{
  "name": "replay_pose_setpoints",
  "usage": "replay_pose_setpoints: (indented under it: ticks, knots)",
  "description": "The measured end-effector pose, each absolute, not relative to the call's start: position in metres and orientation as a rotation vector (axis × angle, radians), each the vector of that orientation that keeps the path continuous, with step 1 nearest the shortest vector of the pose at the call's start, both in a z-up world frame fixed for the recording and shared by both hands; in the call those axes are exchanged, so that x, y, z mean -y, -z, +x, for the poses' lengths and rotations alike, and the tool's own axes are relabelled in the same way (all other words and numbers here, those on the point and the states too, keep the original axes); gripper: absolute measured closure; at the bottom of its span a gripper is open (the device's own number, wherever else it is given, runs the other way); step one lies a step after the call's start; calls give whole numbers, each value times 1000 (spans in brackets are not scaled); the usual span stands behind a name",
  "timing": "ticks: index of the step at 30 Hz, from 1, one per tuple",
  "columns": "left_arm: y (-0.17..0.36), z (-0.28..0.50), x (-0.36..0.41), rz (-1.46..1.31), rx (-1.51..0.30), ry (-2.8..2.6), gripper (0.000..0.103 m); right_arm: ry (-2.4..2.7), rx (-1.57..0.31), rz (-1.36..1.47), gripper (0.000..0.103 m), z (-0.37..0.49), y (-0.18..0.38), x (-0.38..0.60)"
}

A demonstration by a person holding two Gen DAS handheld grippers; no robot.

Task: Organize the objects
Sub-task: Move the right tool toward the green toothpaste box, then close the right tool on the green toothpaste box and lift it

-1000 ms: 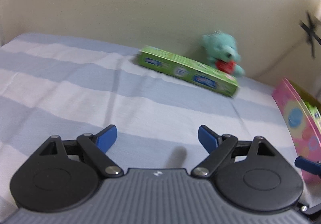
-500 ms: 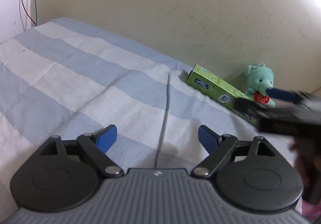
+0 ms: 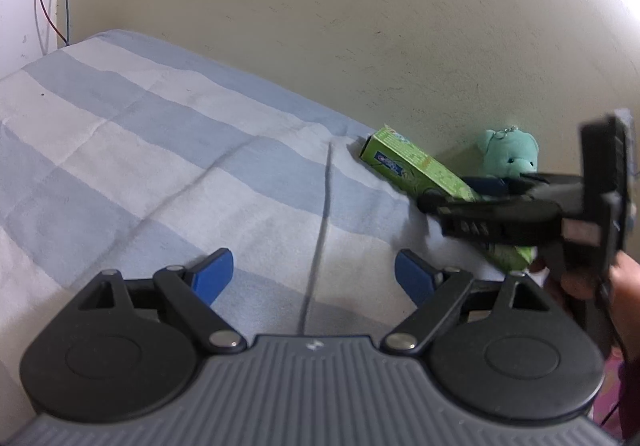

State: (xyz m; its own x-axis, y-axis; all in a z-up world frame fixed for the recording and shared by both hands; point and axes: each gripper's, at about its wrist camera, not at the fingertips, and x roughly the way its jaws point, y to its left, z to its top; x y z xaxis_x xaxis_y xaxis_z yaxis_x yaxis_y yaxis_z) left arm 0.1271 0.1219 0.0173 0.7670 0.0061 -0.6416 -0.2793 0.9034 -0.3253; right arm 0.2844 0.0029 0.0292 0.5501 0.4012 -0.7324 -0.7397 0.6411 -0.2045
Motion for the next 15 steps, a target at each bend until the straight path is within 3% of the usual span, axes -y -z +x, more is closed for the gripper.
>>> replay_pose_setpoints:
  ticks: [7,15]
  knots:
    - [-21,123,-127,-453,-666,-163,13,-730,-690,-602,61,217,-36,25]
    - [-27,119,-123,-463,-649,-107,13,-790,-667,-596,61,130,-49,77]
